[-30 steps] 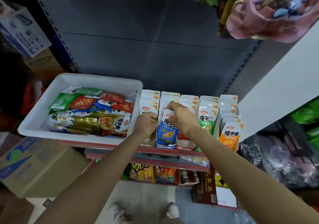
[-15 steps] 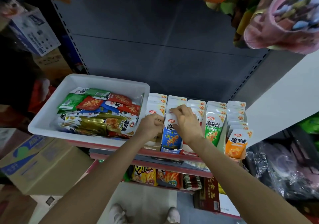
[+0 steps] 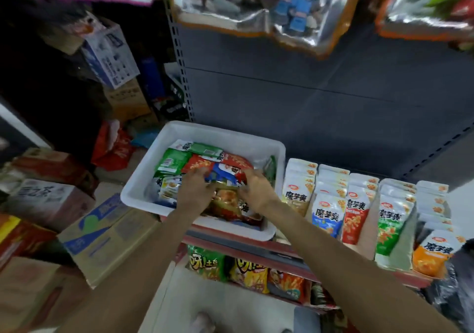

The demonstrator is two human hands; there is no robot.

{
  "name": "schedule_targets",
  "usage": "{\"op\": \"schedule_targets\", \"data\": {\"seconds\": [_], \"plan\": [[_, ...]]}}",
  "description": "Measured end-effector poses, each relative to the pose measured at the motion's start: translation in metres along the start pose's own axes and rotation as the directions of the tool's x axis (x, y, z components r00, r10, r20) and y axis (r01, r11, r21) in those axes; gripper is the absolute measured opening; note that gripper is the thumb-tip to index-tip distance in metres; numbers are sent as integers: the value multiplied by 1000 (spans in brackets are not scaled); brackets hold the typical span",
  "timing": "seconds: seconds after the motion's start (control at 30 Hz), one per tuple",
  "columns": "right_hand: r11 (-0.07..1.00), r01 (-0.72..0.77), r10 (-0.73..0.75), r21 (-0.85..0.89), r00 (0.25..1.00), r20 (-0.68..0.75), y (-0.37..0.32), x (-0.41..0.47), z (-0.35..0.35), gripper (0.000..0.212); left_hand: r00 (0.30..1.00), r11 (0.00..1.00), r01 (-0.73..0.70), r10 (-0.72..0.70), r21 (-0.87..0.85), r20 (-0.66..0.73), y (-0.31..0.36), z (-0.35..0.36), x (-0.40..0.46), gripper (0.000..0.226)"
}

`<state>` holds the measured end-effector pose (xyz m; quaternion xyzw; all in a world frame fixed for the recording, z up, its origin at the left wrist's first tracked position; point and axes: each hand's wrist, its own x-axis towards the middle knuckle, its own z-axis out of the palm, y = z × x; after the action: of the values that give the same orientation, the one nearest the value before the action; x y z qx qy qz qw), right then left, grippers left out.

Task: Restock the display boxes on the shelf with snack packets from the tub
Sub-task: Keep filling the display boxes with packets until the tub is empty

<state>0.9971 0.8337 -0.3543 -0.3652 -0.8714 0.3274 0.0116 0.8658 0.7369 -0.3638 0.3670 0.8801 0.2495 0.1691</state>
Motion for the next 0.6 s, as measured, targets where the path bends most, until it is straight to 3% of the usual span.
{"op": "schedule_targets", "data": {"seconds": [0.13,0.23,0.37,0.43,0.5,0.6], "plan": [[985,-165,171,-57,978,116,2,31,26,63,989,919,-122,82,375,121,-22,-10,14,66],[979,-157,183,-133,959,214,2,37,36,57,976,845,-213,158,490,152,-29,-14,23,65],[982,-132,160,-134,959,234,3,34,41,49,948,732,-310,283,607,142,-34,-19,30,49],[984,-134,162,-121,951,265,3,31,36,48,946,738,-315,299,597,130,-36,-22,32,39],[984,-144,169,-102,939,301,2,28,28,47,954,816,-289,291,500,75,-37,-25,31,29],[987,-156,145,46,971,191,-9,23,14,41,918,915,-362,383,179,-102,-37,-30,20,20]]}}
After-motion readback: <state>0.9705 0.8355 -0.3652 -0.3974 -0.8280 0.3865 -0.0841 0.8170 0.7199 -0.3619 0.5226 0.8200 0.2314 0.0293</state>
